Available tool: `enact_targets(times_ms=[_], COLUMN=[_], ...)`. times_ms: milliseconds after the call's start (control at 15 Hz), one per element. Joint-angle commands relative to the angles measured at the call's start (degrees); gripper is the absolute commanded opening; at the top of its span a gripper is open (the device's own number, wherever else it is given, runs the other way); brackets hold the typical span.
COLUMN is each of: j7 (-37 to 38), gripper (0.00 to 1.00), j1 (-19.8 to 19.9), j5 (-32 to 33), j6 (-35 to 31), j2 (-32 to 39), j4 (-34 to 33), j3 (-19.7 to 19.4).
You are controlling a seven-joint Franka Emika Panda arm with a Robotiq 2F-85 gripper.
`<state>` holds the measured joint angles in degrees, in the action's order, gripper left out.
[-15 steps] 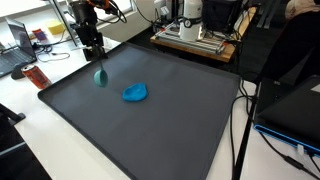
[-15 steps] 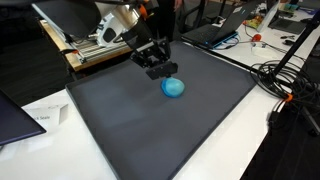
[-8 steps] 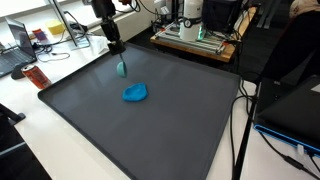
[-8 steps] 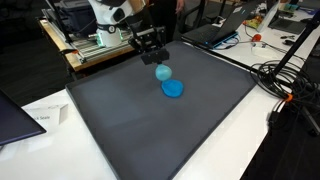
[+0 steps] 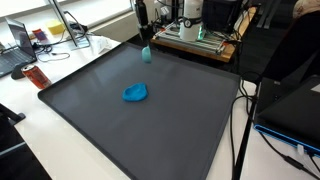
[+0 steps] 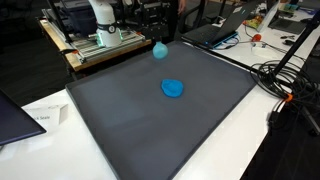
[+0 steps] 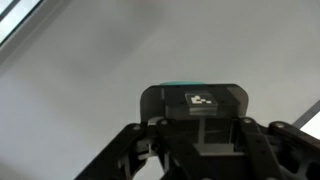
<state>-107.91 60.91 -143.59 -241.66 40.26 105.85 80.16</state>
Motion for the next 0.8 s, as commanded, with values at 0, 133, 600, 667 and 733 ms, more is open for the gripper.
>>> enact_targets(times_ms=[0, 133, 600, 667, 733], j7=[5.46, 6.5, 0.37, -0.51, -1.33], gripper=[0.22, 0.22, 0.22, 0.22, 0.22], j1=[4.26, 5.3, 5.31, 5.22, 5.18], j5=[-0.24, -0.27, -0.29, -0.3, -0.3], j6=[0.02, 0.02, -0.48, -0.49, -0.5], j2=[-5.67, -6.58, -5.35, -5.2, -4.94], j4=[9.04, 12.03, 13.71, 13.74, 13.84], j3=[6.37, 8.97, 11.21, 11.12, 11.05])
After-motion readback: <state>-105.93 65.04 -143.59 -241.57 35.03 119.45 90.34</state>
